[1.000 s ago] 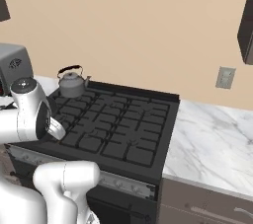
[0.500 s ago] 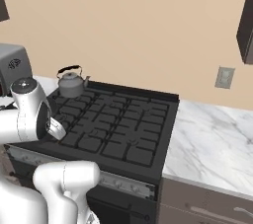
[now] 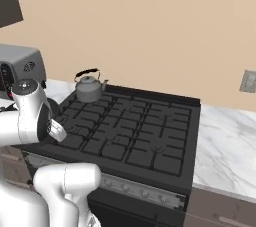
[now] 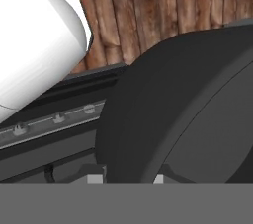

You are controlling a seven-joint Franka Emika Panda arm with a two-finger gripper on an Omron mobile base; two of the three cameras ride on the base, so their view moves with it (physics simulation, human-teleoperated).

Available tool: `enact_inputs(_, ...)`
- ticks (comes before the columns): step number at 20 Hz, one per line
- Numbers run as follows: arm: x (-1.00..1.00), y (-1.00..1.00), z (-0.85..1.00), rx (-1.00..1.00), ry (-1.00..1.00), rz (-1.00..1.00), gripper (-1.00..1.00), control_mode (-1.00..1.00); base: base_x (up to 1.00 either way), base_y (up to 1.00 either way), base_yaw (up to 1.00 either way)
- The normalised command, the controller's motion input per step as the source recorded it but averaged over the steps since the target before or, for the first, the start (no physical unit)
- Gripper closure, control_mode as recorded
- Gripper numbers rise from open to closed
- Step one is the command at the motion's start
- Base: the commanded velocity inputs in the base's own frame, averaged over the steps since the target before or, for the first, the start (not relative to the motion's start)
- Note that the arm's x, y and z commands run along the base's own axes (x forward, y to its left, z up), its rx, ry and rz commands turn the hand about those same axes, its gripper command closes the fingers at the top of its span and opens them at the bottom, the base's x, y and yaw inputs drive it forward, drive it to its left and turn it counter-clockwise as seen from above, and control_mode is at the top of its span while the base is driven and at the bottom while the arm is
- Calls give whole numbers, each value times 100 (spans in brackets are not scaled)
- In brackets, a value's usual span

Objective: Pick the kettle from the cabinet and place it on a stove burner. Then pick the pot from the counter and place it on another stove burner. Finally, turn both burners on.

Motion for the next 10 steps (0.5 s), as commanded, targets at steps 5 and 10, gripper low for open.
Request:
enact_inputs(5,0,0,0,0,0,0,100,100,12,7,0)
enact_inputs(10,0,0,0,0,0,0,100,100,2,-61,0)
